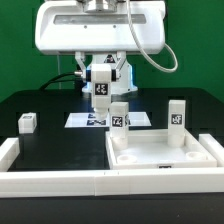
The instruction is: Assemble square table
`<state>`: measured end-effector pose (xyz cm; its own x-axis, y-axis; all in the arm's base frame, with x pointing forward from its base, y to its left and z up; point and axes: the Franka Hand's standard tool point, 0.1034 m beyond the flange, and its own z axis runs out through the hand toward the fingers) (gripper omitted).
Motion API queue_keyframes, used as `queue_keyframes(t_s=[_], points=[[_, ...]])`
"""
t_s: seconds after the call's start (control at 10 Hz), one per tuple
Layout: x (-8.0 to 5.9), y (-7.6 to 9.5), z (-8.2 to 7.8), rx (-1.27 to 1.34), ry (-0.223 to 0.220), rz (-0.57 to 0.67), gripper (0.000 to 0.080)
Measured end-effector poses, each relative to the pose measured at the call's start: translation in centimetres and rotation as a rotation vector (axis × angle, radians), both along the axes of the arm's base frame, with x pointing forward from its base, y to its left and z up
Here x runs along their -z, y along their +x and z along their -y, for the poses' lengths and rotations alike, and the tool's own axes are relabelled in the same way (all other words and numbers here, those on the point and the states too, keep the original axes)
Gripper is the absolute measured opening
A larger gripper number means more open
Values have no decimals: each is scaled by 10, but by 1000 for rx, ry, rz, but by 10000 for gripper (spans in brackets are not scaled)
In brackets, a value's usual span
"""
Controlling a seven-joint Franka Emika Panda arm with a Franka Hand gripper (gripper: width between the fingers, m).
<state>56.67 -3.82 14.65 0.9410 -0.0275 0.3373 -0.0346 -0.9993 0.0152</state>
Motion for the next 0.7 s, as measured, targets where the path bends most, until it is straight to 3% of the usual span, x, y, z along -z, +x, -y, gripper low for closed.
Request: queue_keyframes(t_s=[0.3,0.6,0.7], points=[[5,21,-50,29,39,29,291],[13,44,-74,34,50,46,291],[13,44,-72,36,49,45,291]])
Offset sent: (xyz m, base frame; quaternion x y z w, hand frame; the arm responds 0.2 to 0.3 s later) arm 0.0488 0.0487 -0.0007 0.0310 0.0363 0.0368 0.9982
